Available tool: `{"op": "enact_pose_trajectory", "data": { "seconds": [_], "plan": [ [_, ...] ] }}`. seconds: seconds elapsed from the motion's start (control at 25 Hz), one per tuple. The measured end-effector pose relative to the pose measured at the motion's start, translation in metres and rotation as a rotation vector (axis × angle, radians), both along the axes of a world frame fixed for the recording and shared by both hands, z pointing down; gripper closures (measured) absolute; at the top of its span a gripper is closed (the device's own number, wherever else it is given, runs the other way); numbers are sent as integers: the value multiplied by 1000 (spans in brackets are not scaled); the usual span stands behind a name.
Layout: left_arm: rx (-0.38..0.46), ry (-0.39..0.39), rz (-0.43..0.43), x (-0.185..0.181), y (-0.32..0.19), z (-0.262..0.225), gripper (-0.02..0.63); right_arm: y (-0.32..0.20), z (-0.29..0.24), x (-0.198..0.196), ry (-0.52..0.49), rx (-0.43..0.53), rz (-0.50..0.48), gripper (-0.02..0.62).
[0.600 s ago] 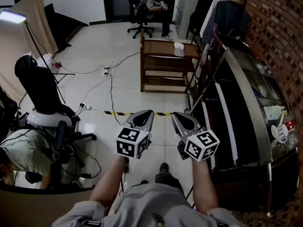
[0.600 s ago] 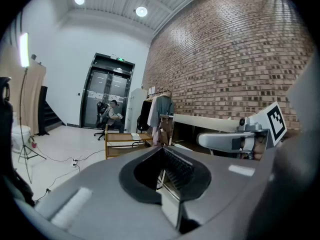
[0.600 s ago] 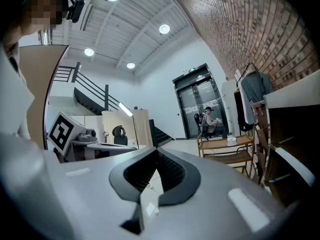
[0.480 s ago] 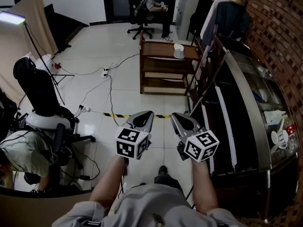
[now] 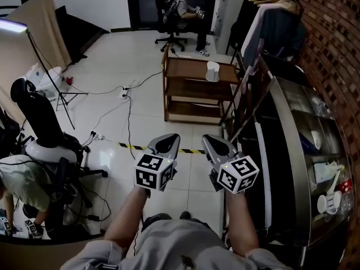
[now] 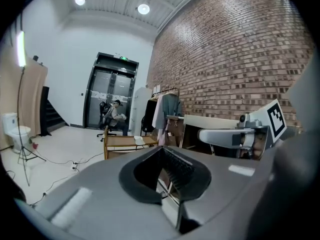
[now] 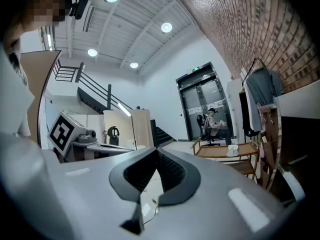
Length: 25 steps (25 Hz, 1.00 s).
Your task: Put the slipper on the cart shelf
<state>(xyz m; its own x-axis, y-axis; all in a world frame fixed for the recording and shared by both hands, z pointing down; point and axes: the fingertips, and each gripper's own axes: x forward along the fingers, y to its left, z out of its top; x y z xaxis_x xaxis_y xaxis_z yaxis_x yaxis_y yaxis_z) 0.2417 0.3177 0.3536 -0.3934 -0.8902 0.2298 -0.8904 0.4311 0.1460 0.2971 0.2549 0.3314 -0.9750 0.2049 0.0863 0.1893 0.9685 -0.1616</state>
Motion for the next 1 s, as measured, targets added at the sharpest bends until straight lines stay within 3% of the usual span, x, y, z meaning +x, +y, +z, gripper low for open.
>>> {"op": "enact_pose_trajectory", "data": {
  "seconds": [0.4, 1.0],
  "plan": [
    [-13, 11, -6, -90, -73, 11, 600, -83, 14, -88, 17, -21, 10, 595],
    [-2, 66, 99, -304, -147, 39, 600, -147, 41, -303, 88, -10, 111, 595]
  ]
}}
